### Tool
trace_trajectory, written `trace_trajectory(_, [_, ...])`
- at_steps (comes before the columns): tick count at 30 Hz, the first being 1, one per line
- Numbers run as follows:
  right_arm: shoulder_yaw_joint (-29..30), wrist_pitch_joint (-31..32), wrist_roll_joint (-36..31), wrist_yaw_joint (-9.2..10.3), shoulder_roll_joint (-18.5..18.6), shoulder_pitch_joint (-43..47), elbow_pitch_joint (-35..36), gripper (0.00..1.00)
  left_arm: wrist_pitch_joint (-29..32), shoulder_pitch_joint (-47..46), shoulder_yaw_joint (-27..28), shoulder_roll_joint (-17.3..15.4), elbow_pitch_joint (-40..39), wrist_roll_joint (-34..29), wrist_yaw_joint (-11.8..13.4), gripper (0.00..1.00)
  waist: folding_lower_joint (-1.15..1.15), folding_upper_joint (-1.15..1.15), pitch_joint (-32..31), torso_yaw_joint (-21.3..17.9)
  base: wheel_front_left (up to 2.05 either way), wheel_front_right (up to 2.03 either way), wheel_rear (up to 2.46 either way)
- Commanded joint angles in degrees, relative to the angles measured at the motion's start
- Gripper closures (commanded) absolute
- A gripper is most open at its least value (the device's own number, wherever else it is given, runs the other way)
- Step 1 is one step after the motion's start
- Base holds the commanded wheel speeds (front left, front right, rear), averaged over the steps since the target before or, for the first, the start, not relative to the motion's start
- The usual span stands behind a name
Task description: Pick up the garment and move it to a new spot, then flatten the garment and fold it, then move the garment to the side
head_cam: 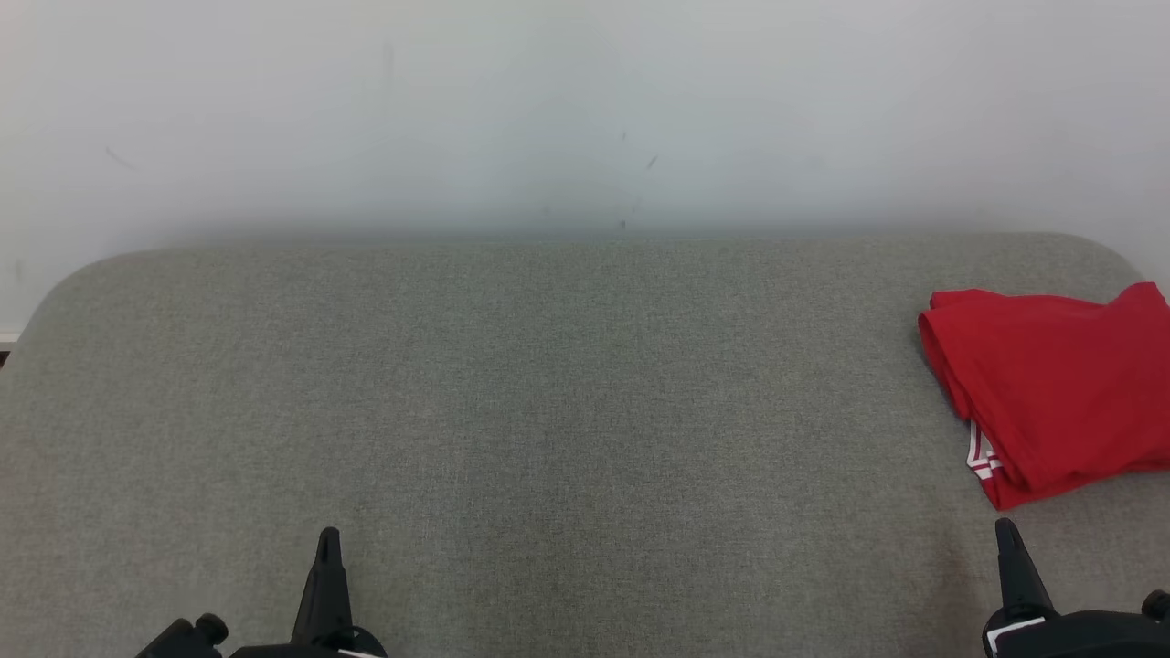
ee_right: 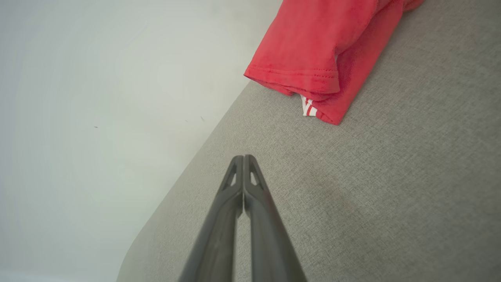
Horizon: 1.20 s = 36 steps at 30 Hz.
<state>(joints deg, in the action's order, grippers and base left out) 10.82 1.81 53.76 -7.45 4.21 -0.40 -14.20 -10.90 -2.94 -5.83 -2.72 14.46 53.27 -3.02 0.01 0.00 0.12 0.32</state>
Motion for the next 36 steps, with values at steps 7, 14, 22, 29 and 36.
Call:
trace_trajectory(7, [1.63, 2.00, 5.06, -0.03, 0.63, -2.23, 0.00, 1.00, 0.58, -2.87, -0.88, -0.21, 0.44, 5.62, -0.67, 1.00, 0.00, 0.00, 0.02, -0.03, 0.00, 0.00, 0.00])
trace_trajectory(14, [2.98, 3.87, 9.39, -0.04, 0.70, -2.93, -0.40, 1.00, 0.98, -4.10, -1.64, -0.21, 1.22, 10.43, -1.13, 1.00, 0.00, 0.00, 0.04, -0.06, 0.00, 0.00, 0.00])
trace_trajectory(22, [4.43, 5.87, 14.02, -0.04, 0.79, -3.80, -0.75, 1.00, 1.40, -5.32, -2.42, -0.21, 2.05, 15.54, -1.67, 1.00, 0.00, 0.00, 0.06, -0.10, 0.00, 0.00, 0.00])
trace_trajectory(29, [5.63, 7.47, 17.73, -0.04, 0.83, -4.66, -1.14, 1.00, 1.85, -6.33, -3.04, -0.22, 2.68, 19.83, -2.16, 1.00, 0.00, 0.00, 0.08, -0.13, 0.00, 0.00, 0.00])
trace_trajectory(36, [6.79, 9.01, 21.25, -0.05, 0.86, -5.22, -1.49, 1.00, 2.21, -7.27, -3.69, -0.23, 3.36, 23.83, -2.59, 1.00, 0.00, 0.00, 0.09, -0.16, 0.00, 0.00, 0.00])
